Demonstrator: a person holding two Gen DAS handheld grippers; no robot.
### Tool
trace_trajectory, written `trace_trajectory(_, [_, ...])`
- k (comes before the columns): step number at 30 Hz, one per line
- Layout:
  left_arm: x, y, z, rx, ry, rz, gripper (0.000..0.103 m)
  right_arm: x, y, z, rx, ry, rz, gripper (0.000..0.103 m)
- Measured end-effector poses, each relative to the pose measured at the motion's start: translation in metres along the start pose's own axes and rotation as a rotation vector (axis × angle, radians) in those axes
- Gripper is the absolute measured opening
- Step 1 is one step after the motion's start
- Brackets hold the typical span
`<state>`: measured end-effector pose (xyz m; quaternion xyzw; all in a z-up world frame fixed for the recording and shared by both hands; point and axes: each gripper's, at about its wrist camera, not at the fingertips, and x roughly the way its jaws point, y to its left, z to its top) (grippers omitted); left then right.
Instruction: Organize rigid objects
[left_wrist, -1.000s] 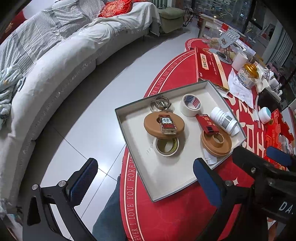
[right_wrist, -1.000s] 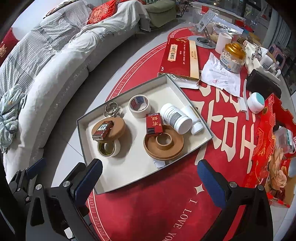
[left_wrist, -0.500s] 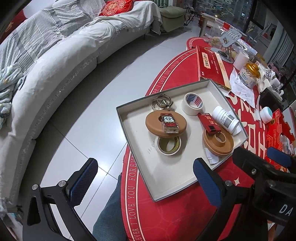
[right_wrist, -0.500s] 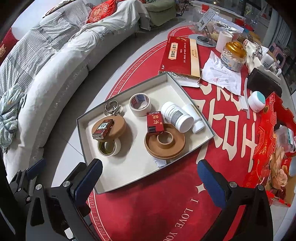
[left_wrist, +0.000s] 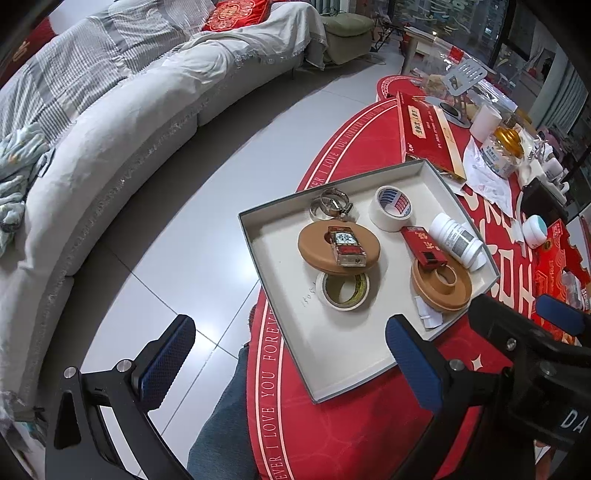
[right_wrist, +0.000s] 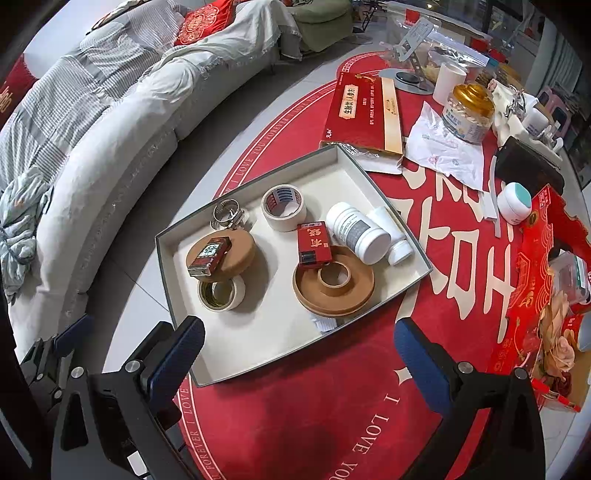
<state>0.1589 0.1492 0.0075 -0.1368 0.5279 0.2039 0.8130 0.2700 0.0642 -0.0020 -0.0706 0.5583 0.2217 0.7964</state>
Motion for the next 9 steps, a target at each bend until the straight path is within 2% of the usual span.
trace_trajectory(5, [0.0019,0.0047,0.0013,-0.007,-0.002,0.011,0.103,0.0005,0.0044,0.0,-0.006,-0.001,0.001,0.103])
trace_trajectory(9, [-0.001,0.0053,0.0005,0.014,-0.044,0.018,0.103,0.0012,0.0059,0.0001,-0.005,-0.001,0.0,0.103])
